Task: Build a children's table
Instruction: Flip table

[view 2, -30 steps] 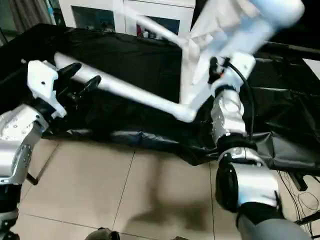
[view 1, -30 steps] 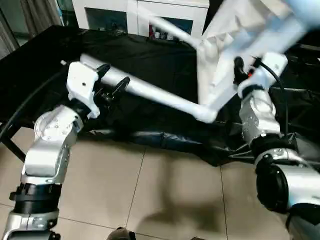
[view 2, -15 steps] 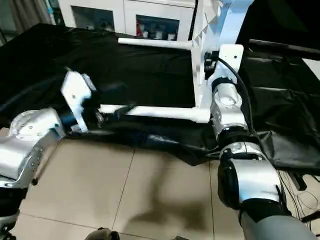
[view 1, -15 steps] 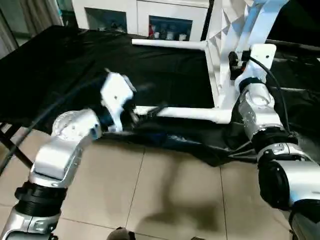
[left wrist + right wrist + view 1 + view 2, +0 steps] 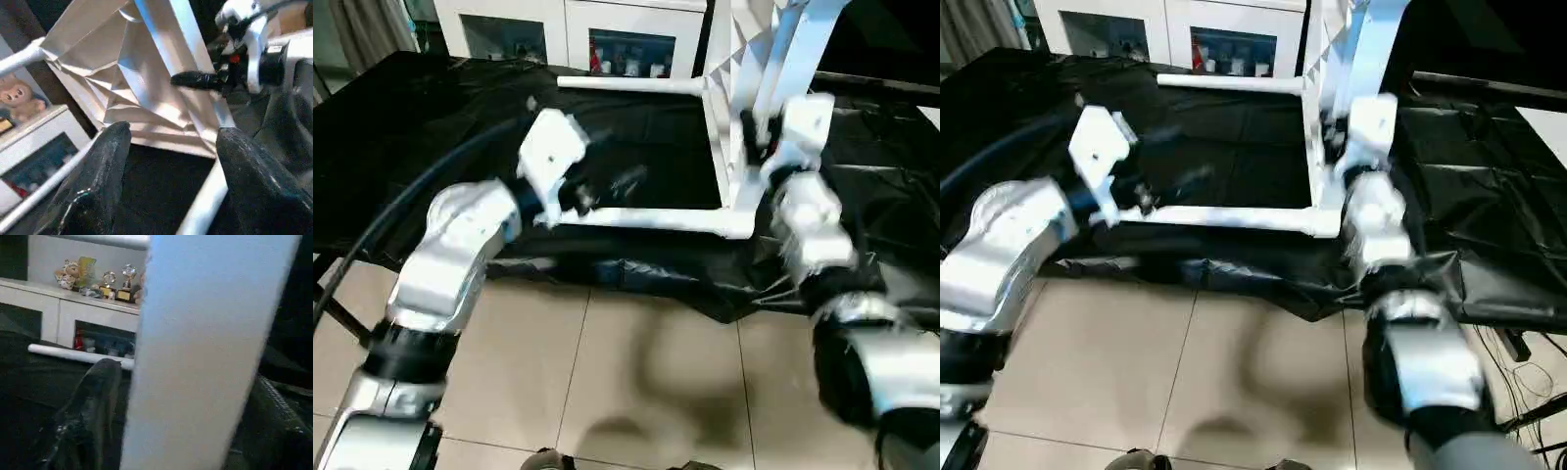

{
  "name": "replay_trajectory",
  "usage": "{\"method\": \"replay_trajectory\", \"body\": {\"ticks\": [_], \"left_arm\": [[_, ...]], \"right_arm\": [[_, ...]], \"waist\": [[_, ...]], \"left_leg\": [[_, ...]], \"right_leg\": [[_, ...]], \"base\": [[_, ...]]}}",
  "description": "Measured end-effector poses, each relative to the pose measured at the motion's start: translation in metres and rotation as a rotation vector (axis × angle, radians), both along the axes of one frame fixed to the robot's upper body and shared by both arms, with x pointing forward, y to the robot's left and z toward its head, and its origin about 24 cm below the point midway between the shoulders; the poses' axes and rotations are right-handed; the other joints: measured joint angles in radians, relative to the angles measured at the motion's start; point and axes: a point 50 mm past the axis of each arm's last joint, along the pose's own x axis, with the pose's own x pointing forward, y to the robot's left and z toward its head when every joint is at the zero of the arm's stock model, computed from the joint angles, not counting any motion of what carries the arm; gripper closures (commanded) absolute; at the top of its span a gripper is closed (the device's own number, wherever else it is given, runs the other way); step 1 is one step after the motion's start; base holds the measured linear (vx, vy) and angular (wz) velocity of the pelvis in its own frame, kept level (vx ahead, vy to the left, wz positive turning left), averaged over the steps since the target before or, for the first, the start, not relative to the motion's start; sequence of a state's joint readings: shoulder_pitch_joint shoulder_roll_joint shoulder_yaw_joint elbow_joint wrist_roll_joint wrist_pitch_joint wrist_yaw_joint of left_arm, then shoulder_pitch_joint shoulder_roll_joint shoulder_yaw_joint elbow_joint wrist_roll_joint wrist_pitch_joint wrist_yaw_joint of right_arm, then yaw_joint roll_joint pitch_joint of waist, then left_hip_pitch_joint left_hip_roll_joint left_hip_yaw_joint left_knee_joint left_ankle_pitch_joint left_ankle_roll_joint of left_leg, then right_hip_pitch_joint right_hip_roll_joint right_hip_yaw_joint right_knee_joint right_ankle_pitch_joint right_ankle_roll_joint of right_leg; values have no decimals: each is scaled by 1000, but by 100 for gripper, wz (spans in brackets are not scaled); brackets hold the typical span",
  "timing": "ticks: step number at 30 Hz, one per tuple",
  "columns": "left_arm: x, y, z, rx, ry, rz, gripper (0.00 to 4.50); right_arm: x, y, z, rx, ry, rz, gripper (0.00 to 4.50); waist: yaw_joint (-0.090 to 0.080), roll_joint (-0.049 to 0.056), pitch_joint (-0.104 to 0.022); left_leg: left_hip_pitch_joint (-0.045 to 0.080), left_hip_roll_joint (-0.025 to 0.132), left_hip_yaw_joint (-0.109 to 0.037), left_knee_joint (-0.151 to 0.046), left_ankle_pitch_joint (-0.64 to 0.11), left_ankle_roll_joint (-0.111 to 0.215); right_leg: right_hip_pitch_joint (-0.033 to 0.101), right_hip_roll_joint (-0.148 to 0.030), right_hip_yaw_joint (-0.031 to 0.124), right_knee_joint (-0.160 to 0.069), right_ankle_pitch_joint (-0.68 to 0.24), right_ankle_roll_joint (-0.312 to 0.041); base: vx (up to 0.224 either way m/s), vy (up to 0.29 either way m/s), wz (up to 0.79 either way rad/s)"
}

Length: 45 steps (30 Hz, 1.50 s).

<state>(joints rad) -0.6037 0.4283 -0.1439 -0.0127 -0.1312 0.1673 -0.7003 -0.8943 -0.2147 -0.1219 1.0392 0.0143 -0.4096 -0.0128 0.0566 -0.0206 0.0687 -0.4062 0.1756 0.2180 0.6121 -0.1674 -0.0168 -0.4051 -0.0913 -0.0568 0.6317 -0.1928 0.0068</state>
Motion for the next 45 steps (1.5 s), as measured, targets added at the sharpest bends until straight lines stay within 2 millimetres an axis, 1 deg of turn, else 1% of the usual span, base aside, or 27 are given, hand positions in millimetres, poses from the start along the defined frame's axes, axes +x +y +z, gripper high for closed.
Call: {"method": "replay_trajectory", "body": {"ticks": [4,5,6,10,14,18,20,22,24,26,29,30,31,33,34,39,40,41,45], "left_arm": [[2,-2,-10,44,5,15,138],[2,-4,-11,48,1,13,138],[2,-5,-11,48,-2,11,138],[0,-7,-18,49,14,14,138],[-2,-3,-28,60,40,25,138],[-6,-1,-28,63,33,27,138],[-9,-2,-26,59,19,23,138],[-11,0,-22,51,2,33,138],[-12,3,-17,45,-18,50,138],[-14,5,-13,46,-36,60,138],[-15,6,-13,50,-38,64,138],[-15,7,-14,50,-36,66,138],[-15,7,-15,51,-33,69,138],[-15,8,-16,52,-32,73,138],[-15,8,-16,56,-34,76,138],[-15,10,-13,85,-65,97,138],[-16,9,-11,84,-73,95,138],[-16,9,-7,81,-88,93,109],[-14,13,7,89,-171,127,96]], "right_arm": [[-2,2,-1,35,-25,-20,62],[-3,3,-3,45,-21,-19,62],[-3,5,-4,54,-19,-17,47],[0,9,-6,57,2,-25,47],[4,13,-3,34,22,-28,47],[8,15,-1,19,52,-43,47],[9,15,-2,13,71,-51,47],[10,15,-5,7,93,-64,71],[10,14,-8,5,113,-80,83],[10,13,-8,-2,124,-85,104],[12,12,-4,-10,116,-98,128],[12,10,-3,-12,114,-103,148],[12,9,-3,-16,113,-107,148],[12,7,-2,-21,113,-117,167],[12,6,-2,-26,115,-120,167],[12,6,-3,-50,119,-108,220],[13,7,-2,-59,119,-104,220],[13,7,-2,-64,118,-103,233],[13,8,-2,-87,116,-95,244]], "waist": [[-1,1,0],[-1,2,0],[-2,3,0],[-2,7,0],[-4,6,0],[-2,6,1],[1,2,0],[3,-1,1],[3,-4,1],[3,-7,2],[3,-7,3],[3,-8,3],[3,-8,3],[3,-9,3],[3,-9,3],[3,-15,7],[4,-15,7],[6,-15,7],[7,-15,7]], "left_leg": [[1,0,0,0,0,0],[1,0,0,0,0,0],[1,0,0,0,0,0],[1,0,0,0,0,0],[1,0,0,0,0,0],[1,0,0,0,0,0],[1,0,0,0,0,0],[1,0,0,0,0,0],[1,0,0,0,0,0],[1,0,0,0,0,0],[1,0,0,0,0,0],[1,0,0,0,0,0],[1,0,0,0,0,0],[0,0,0,0,0,0],[0,0,0,0,0,0],[0,0,0,0,0,0],[0,0,0,0,0,0],[0,0,0,0,0,0],[0,0,0,0,0,0]], "right_leg": [[0,0,0,1,0,0],[0,0,0,1,0,0],[0,0,0,1,0,0],[0,0,0,2,0,-1],[0,0,0,2,0,-1],[0,0,0,1,0,-1],[0,0,0,1,0,0],[0,0,0,1,0,0],[0,0,0,1,0,0],[0,0,1,1,0,0],[0,0,1,1,0,0],[0,0,1,1,0,0],[0,0,1,1,0,0],[-1,0,1,1,0,0],[-1,0,1,1,0,0],[-1,0,1,1,0,0],[-1,0,1,1,0,0],[-1,0,1,1,0,0],[-1,0,1,1,0,0]], "base": [[0,0,0],[0,0,0],[0,0,0],[0,0,0],[0,0,0],[0,0,0],[0,0,0],[0,0,0],[0,0,0],[0,0,0],[0,0,0],[0,0,0],[0,0,0],[0,0,0],[0,0,0],[0,0,0],[0,0,0],[0,0,0],[0,0,0]]}}
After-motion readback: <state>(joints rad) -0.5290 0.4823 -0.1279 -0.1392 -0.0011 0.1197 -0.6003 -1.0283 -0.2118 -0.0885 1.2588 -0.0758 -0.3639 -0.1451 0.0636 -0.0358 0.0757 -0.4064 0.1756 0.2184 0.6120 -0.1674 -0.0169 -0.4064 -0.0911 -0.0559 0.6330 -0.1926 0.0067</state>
